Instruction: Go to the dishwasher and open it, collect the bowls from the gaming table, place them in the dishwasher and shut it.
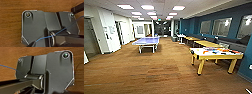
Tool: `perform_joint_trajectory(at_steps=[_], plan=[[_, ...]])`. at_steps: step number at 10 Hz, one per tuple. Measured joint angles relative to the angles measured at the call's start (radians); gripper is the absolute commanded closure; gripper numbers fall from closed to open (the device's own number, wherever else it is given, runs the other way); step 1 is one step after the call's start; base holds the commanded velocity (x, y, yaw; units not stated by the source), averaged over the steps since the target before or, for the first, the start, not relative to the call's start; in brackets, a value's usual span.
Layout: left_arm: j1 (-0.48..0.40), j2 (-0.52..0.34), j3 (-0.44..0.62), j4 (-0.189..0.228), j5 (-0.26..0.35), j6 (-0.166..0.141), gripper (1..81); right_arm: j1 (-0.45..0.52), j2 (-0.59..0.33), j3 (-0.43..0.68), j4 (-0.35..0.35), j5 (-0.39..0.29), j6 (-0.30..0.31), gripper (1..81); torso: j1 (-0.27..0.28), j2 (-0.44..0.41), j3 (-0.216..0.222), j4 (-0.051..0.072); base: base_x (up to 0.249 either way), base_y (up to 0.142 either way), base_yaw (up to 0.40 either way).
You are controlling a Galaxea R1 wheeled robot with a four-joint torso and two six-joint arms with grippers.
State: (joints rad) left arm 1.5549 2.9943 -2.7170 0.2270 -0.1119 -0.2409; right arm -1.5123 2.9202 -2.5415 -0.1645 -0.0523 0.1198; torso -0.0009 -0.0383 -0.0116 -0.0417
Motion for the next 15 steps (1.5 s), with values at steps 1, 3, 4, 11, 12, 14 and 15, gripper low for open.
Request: perform_joint_trajectory(at_steps=[1, 3, 4, 11, 12, 14, 15], plan=[[0.0, 0.0, 0.0, 0.0, 0.0, 0.0, 1.0, -0.001, 0.007, -0.009, 0.0, -0.001, 0.0, 1.0, 0.0, 0.0, 0.0, 0.0, 0.255, 0.0, 0.0], [0.0, 0.001, 0.0, 0.0, 0.0, 0.001, 1.0, 0.0, 0.027, -0.023, 0.0, 0.0, 0.0, 1.0, 0.0, 0.0, 0.0, 0.0, 0.257, 0.0, 0.0], [0.0, 0.002, 0.0, 0.0, -0.001, 0.001, 1.0, 0.0, 0.033, -0.031, 0.0, 0.0, 0.0, 1.0, 0.0, 0.0, 0.0, 0.0, 0.257, 0.0, 0.0], [-0.002, 0.004, 0.0, 0.0, -0.007, 0.001, 1.0, -0.001, 0.049, -0.067, 0.0, 0.0, 0.0, 1.0, 0.0, 0.0, 0.0, 0.0, 0.275, 0.0, 0.0], [-0.002, 0.003, 0.0, 0.0, -0.007, 0.0, 1.0, 0.0, 0.051, -0.072, 0.0, 0.0, 0.0, 1.0, 0.0, 0.0, 0.0, 0.0, 0.275, 0.0, 0.0], [-0.003, 0.003, 0.0, 0.0, -0.007, 0.0, 1.0, 0.0, 0.054, -0.077, 0.0, 0.0, 0.0, 1.0, 0.001, 0.0, 0.0, 0.0, 0.275, 0.0, 0.0], [-0.002, 0.004, 0.0, 0.0, -0.007, 0.0, 1.0, 0.0, 0.057, -0.077, 0.0, -0.001, 0.0, 1.0, 0.001, 0.0, 0.0, 0.0, 0.275, 0.0, 0.0]])
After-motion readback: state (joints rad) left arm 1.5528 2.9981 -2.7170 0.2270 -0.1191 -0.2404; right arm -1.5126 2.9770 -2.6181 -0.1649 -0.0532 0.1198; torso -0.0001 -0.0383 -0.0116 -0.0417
